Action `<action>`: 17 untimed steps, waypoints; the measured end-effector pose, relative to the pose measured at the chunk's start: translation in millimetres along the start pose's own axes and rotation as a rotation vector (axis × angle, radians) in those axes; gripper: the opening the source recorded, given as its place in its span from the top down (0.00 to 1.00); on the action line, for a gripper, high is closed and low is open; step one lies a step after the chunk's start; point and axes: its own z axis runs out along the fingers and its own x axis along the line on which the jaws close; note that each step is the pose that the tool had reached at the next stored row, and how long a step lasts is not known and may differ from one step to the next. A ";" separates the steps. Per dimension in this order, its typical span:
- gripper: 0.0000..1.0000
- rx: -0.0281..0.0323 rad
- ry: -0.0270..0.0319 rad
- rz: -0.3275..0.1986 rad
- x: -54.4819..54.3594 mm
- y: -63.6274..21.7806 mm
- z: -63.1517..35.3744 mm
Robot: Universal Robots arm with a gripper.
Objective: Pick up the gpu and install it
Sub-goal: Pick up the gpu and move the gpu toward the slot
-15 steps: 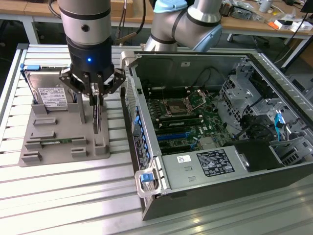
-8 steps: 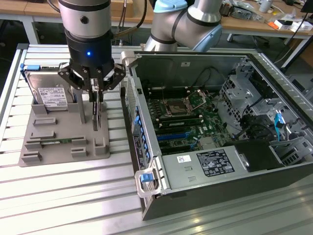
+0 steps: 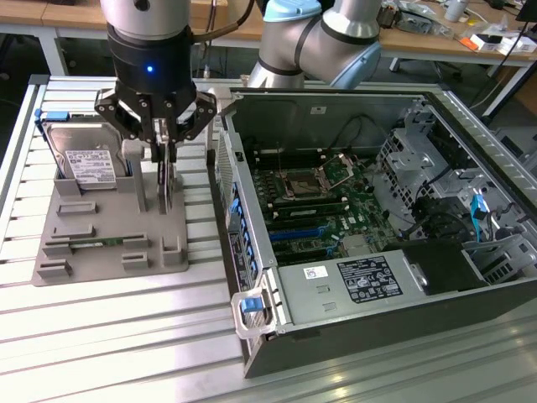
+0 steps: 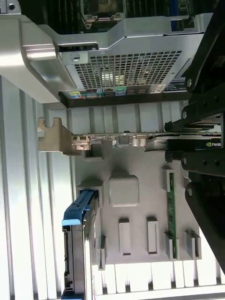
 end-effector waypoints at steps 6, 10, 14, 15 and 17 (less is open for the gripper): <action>0.74 -0.0003 0.0000 0.000 -0.3 0.8 -13.9; 0.74 -0.0003 0.0000 0.000 -0.6 1.3 -23.2; 0.74 -0.0003 -0.0001 0.000 -0.9 2.0 -36.9; 0.74 -0.0003 0.0000 0.000 -0.9 2.1 -39.4; 0.74 -0.0002 0.0001 0.000 -1.1 2.4 -45.3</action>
